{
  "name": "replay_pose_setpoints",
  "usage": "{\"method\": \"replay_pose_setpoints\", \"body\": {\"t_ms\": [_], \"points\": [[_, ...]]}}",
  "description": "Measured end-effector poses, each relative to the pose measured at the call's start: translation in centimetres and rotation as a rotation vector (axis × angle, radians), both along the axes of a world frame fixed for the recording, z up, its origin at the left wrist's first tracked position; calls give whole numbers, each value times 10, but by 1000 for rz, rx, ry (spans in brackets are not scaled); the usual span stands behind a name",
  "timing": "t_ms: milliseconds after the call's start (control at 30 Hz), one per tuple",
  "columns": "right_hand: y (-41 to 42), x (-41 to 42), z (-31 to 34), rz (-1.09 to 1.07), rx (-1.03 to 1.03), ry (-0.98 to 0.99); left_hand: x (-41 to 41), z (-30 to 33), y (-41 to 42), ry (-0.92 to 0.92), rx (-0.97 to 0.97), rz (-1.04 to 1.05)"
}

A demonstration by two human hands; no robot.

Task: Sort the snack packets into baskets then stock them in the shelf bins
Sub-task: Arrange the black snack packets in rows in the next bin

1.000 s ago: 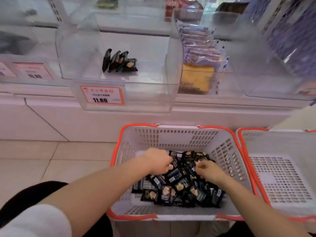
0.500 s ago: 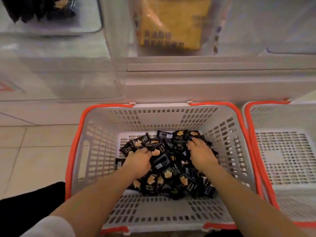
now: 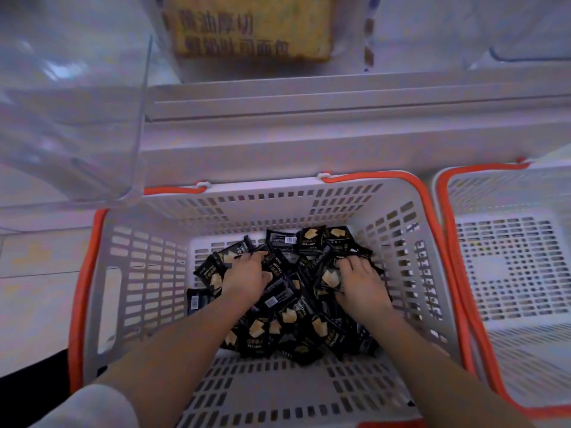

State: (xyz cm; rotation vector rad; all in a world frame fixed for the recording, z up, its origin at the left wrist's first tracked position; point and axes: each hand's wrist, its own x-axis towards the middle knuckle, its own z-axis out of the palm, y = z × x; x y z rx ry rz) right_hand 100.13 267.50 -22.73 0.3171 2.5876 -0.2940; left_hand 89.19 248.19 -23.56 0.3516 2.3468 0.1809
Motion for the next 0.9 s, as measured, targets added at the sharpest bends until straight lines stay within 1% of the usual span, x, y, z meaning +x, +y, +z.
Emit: {"method": "replay_pose_setpoints", "body": {"t_ms": [100,167,267,333,400,467,533,600,667,733,767,900], "points": [[-8,5,7,-99,-175,62,0,-2,-1,-5,-59,-67],[-17,5,12,-168,-295,22,2,-3,-4,-17,-30,-45],[-30,3,18,-248,-466,-35,5,-1,-13,-108,194,137],[-41,1,22,-222,-547,-32,7,5,-23,-162,334,256],[-53,-1,24,-161,-601,-40,9,11,-36,-190,407,315],[-66,-4,26,-85,-611,-67,11,15,-48,-270,462,367],[-79,-6,28,-9,-583,-49,15,19,-59,-364,505,398],[-91,-9,30,27,-560,8,19,26,-66,-442,514,395],[-101,-12,31,47,-549,55,22,32,-72,-486,510,341],[-107,-17,31,103,-520,93,24,34,-77,-488,495,297],[-108,-20,29,122,-504,108,24,33,-81,-474,493,309],[-103,-33,19,2,-471,105,23,31,-99,-337,482,475]]}}
